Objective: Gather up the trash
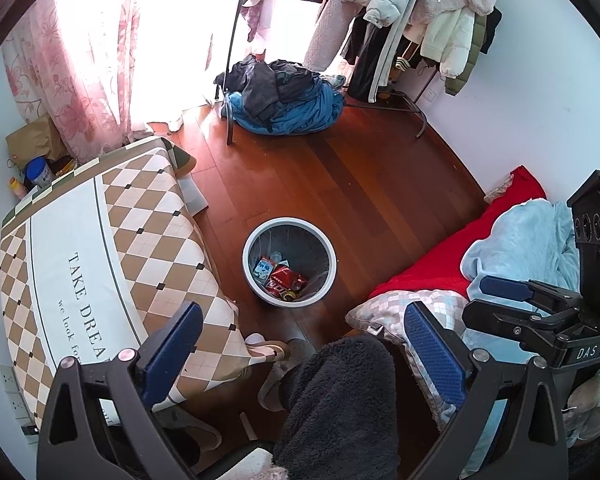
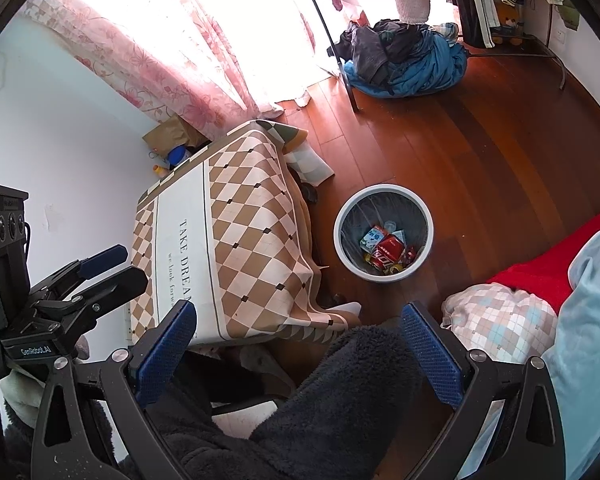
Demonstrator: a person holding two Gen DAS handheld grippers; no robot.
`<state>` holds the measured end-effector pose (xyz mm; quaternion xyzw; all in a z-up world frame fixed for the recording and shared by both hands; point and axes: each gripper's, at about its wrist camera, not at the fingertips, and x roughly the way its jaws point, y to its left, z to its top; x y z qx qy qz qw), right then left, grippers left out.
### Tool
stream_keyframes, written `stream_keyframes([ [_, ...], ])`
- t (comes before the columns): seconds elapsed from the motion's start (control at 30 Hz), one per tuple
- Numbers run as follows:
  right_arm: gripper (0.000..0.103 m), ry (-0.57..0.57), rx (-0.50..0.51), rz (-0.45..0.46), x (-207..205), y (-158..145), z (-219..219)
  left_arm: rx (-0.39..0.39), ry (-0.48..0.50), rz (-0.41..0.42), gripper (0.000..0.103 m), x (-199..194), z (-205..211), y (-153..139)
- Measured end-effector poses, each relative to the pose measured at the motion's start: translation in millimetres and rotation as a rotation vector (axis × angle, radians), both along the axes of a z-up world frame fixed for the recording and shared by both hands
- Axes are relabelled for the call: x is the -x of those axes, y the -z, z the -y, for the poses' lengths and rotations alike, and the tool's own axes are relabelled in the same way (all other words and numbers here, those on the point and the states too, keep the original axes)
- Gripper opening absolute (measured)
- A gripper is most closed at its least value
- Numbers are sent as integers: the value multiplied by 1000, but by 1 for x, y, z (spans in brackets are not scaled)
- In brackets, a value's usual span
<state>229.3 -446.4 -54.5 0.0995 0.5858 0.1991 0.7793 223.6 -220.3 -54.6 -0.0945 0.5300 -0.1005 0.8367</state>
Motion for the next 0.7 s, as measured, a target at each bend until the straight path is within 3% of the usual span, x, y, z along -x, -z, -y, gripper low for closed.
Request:
stream_keyframes([
  [0.7,103,-17,0,-6,3,4,3,12,2,-3,103,0,2,2],
])
